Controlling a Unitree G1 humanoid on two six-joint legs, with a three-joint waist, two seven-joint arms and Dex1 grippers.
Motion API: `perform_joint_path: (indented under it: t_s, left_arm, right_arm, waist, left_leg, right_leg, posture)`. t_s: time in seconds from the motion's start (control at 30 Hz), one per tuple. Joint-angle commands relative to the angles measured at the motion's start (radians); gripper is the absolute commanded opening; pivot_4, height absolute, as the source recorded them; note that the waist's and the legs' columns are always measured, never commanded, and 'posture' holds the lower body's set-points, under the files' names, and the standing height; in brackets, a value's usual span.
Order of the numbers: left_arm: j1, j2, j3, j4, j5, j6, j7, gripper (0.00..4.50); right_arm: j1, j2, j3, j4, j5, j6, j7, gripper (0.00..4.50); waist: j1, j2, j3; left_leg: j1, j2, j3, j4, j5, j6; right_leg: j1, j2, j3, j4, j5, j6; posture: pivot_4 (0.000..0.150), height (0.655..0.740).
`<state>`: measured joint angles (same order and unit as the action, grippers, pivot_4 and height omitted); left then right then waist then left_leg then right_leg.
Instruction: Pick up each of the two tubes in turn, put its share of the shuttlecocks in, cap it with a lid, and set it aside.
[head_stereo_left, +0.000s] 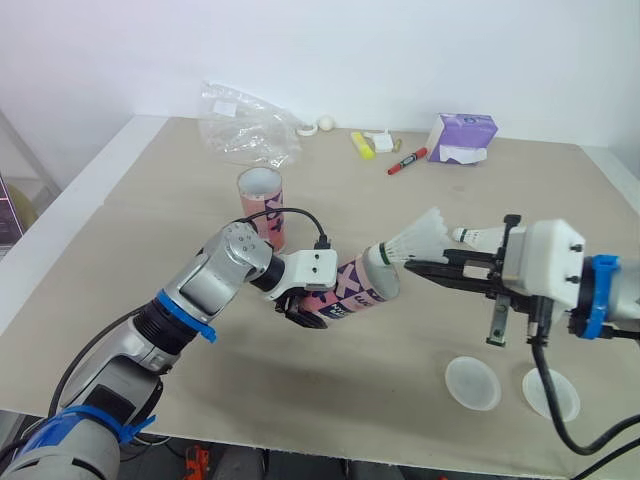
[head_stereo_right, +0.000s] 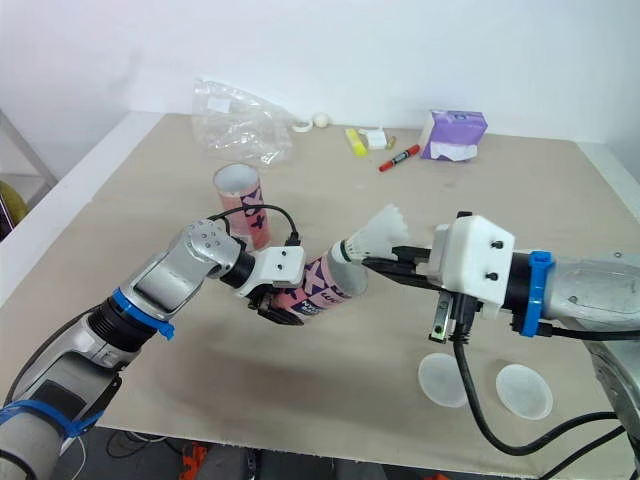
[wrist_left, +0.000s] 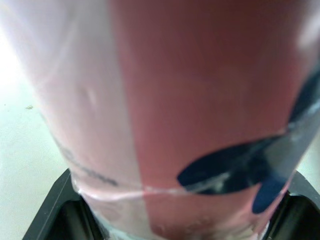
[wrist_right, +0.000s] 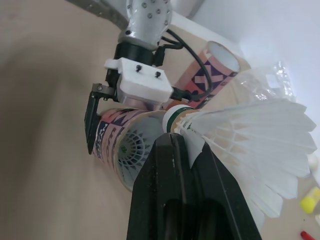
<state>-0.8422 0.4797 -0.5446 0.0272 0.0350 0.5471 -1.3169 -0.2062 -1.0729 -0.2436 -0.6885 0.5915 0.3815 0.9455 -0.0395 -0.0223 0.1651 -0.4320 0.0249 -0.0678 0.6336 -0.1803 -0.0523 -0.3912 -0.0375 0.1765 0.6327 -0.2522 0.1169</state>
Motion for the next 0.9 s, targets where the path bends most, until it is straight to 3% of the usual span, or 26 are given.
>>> perform_joint_path:
  t_s: [0.03, 0.33, 0.43, 0.63, 0.67, 0.73, 0.9]
  left_arm:
    - [0.014, -0.009, -0.025, 0.011, 0.019, 0.010, 0.024, 3.08]
    - [0.025, -0.004, -0.023, -0.003, 0.018, 0.024, 0.032, 3.08]
    - [0.028, -0.004, -0.023, -0.010, 0.016, 0.030, 0.034, 3.08]
    - [0.031, -0.001, -0.023, -0.017, 0.016, 0.036, 0.037, 3.08]
    - [0.032, -0.001, -0.023, -0.018, 0.016, 0.037, 0.037, 3.08]
    - [0.032, 0.000, -0.025, -0.019, 0.016, 0.036, 0.037, 3.08]
    - [0.020, -0.008, -0.034, -0.009, 0.021, 0.022, 0.035, 3.08]
  right_arm:
    - [-0.012, 0.003, 0.012, 0.016, -0.039, -0.052, 0.036, 0.11]
    - [-0.007, 0.027, 0.073, 0.038, -0.107, -0.126, 0.087, 0.11]
    - [-0.034, 0.034, 0.101, 0.044, -0.111, -0.118, 0.089, 0.90]
    - [-0.053, 0.034, 0.036, 0.053, -0.022, -0.049, 0.088, 3.35]
    - [-0.054, 0.034, 0.024, 0.054, -0.004, -0.035, 0.086, 4.04]
    - [-0.066, 0.026, -0.033, 0.081, 0.062, 0.028, 0.074, 4.47]
    - [-0.093, -0.022, -0.120, 0.185, 0.142, 0.143, 0.089, 4.47]
  waist:
    - [0.000, 0.000, 0.000]
    - [0.000, 0.000, 0.000]
    - [-0.001, 0.000, 0.000]
    - [0.000, 0.000, 0.000]
    - [0.000, 0.000, 0.000]
    - [0.000, 0.000, 0.000]
    - [0.000, 0.000, 0.000]
  left_leg:
    - [0.000, 0.000, 0.000, 0.000, 0.000, 0.000]
    - [0.000, 0.000, 0.000, 0.000, 0.000, 0.000]
    - [0.000, 0.000, 0.000, 0.000, 0.000, 0.000]
    - [0.000, 0.000, 0.000, 0.000, 0.000, 0.000]
    - [0.000, 0.000, 0.000, 0.000, 0.000, 0.000]
    - [0.000, 0.000, -0.001, 0.000, 0.000, 0.000]
    - [0.000, 0.000, -0.001, 0.000, 0.000, 0.000]
  right_leg:
    - [0.000, 0.000, 0.000, 0.000, 0.000, 0.000]
    - [0.000, 0.000, 0.000, 0.000, 0.000, 0.000]
    - [0.001, 0.000, 0.000, 0.000, 0.000, 0.000]
    - [0.001, 0.000, 0.000, 0.000, 0.000, 0.000]
    - [0.001, 0.000, 0.000, 0.000, 0.000, 0.000]
    - [0.001, 0.000, 0.000, 0.000, 0.000, 0.000]
    - [0.002, 0.000, 0.000, 0.000, 0.000, 0.000]
  posture:
    - [0.150, 0.7400]
    - [0.150, 0.7400]
    - [0.150, 0.7400]
    - [0.150, 0.7400]
    - [0.150, 0.7400]
    - [0.150, 0.7400]
    - [0.150, 0.7400]
